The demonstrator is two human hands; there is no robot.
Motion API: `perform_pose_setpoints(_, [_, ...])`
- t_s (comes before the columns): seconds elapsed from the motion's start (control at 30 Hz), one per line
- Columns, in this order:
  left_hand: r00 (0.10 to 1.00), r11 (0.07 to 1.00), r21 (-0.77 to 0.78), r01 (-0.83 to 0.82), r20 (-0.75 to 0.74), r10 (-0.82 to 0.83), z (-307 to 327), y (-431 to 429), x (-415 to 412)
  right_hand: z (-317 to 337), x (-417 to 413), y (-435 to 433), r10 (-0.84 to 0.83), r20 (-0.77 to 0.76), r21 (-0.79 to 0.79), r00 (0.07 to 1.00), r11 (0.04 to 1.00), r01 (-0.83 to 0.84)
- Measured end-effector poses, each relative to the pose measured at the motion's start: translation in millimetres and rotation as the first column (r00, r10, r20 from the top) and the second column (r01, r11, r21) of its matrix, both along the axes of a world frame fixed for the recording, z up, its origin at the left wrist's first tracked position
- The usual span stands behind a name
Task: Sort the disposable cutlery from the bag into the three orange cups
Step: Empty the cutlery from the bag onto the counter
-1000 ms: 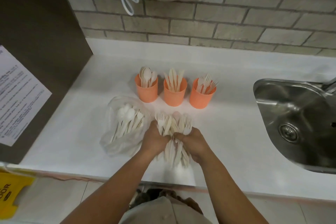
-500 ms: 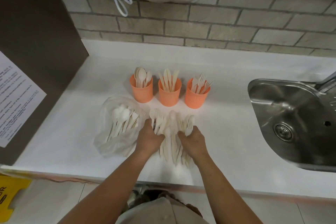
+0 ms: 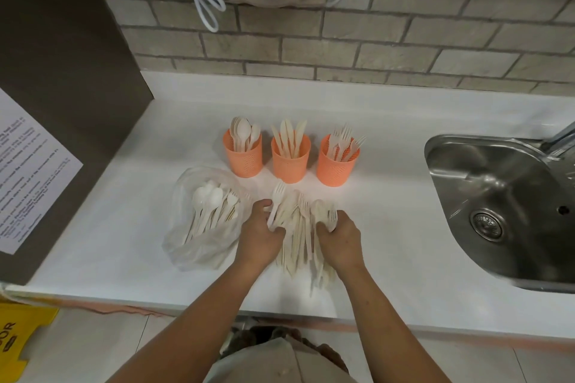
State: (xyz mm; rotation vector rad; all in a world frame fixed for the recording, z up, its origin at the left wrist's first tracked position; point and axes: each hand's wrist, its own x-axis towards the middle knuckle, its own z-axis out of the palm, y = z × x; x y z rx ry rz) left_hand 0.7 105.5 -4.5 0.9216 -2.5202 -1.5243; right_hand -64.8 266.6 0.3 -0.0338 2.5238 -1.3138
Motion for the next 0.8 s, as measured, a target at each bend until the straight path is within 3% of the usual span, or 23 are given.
perform_pose_setpoints(0.3, [1.0, 0.995, -0.103, 0.021, 0.025, -0.018, 1, 4, 3, 4, -3, -2, 0.071, -0.059, 0.079, 0.996, 0.995, -0.066])
perform_pose_setpoints(0.47, [1.0, 0.991, -0.136, -0.009, 0.012, 0.011, -1, -3, 6, 1, -18, 3, 0.137, 0.052, 0.164, 0.989, 0.976, -0.144])
perform_pose_setpoints(0.63, [0.985, 0.925, -0.352, 0.146, 0.137, -0.103, -6, -5, 13, 0, -10, 10, 0.055, -0.026, 0.063, 0.998, 0.997, -0.053])
perform_pose_setpoints(0.8, [0.987, 0.877, -0.457, 0.15, 0.118, -0.108, -6, -1, 16, -6, -7, 16, -0.04, -0.132, 0.022, 0.99, 0.999, 0.044])
